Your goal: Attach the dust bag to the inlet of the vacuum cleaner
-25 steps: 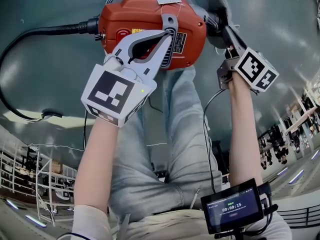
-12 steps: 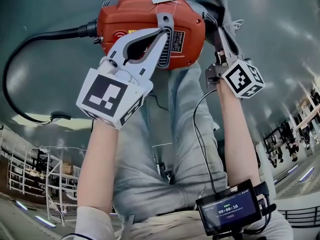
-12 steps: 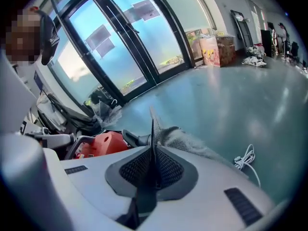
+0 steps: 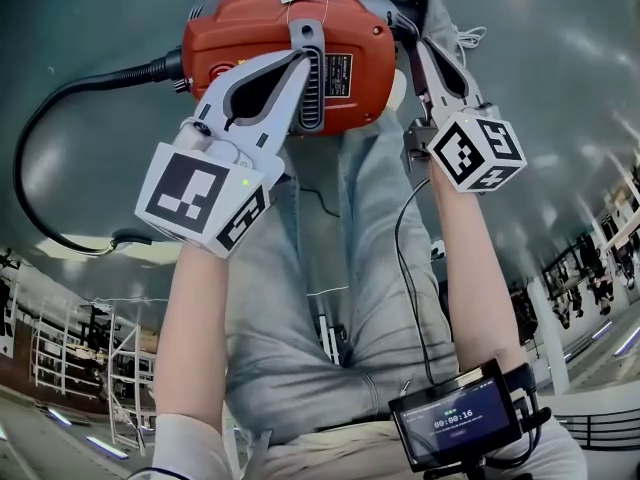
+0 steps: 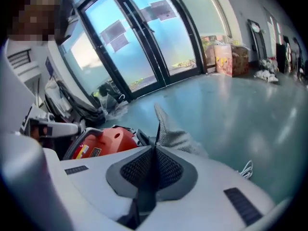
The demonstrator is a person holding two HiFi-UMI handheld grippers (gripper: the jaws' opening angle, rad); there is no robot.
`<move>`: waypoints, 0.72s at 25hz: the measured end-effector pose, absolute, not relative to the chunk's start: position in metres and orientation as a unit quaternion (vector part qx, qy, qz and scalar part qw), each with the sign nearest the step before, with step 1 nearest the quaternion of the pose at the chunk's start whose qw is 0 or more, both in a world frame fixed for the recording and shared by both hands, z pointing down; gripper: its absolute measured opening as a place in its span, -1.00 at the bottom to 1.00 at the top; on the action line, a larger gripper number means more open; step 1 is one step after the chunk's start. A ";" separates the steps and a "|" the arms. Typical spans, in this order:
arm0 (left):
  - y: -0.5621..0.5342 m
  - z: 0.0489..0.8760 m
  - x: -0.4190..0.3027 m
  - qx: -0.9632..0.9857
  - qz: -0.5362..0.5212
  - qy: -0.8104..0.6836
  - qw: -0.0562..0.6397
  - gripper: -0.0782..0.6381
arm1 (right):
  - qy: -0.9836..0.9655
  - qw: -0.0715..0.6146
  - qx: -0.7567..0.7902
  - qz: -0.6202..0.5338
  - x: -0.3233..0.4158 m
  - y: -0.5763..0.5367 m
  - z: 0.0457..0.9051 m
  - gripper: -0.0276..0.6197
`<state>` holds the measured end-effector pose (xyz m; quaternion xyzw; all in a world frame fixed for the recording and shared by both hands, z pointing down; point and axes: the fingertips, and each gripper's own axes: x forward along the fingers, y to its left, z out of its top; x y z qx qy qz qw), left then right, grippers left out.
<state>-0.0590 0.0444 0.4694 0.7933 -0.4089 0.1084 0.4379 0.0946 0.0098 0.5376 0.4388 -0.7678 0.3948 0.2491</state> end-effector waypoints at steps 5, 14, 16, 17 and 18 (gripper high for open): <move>0.047 0.473 -0.058 0.793 0.128 -0.404 0.437 -0.76 | -0.771 0.272 0.405 0.409 0.105 0.030 0.510 -0.86; 0.045 0.472 -0.059 0.794 0.145 -0.408 0.427 -0.76 | -0.746 0.375 0.293 0.466 0.181 0.053 0.528 0.10; 0.045 0.471 -0.059 0.793 0.144 -0.411 0.426 -0.76 | -0.741 0.450 0.275 0.415 0.176 0.064 0.542 0.10; 0.045 0.470 -0.059 0.792 0.144 -0.413 0.426 -0.76 | -0.733 0.499 0.277 0.370 0.179 0.066 0.554 0.10; 0.045 0.468 -0.059 0.791 0.143 -0.415 0.425 -0.76 | -0.723 0.540 0.280 0.329 0.184 0.067 0.566 0.08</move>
